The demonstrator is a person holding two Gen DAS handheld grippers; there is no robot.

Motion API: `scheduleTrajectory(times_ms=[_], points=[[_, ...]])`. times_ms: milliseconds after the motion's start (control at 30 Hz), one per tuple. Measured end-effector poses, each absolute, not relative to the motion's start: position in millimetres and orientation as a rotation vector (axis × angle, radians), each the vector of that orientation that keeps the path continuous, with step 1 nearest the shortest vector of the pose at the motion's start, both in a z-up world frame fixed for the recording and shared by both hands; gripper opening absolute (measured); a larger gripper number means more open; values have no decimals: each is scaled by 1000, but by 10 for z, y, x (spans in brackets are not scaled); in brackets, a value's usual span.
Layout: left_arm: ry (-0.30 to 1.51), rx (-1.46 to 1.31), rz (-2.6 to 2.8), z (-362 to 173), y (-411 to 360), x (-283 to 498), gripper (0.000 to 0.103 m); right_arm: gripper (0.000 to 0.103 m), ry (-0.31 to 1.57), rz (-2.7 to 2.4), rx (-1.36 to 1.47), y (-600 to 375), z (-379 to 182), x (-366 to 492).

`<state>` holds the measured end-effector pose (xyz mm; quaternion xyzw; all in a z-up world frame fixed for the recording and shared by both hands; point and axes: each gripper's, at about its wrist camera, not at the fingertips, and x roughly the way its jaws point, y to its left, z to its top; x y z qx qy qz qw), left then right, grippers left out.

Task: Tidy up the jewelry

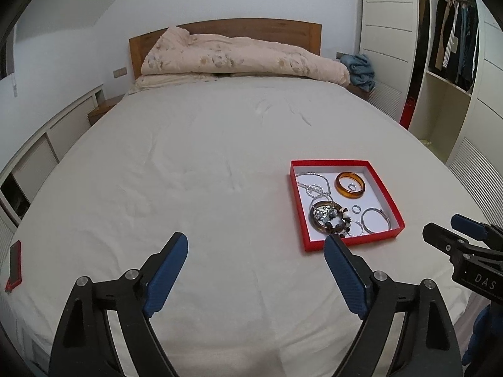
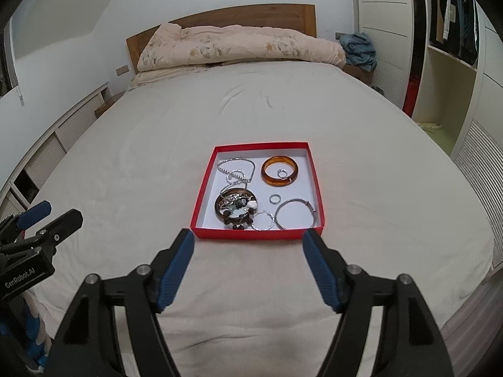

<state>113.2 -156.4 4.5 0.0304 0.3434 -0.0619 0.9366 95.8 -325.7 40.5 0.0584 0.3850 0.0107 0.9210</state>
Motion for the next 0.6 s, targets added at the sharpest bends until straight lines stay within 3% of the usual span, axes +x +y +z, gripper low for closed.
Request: scheduleTrajectory(times_ms=[600], points=[[707, 30, -75, 66, -1495, 1147, 92, 82, 757, 72, 38, -3104, 482, 1029]])
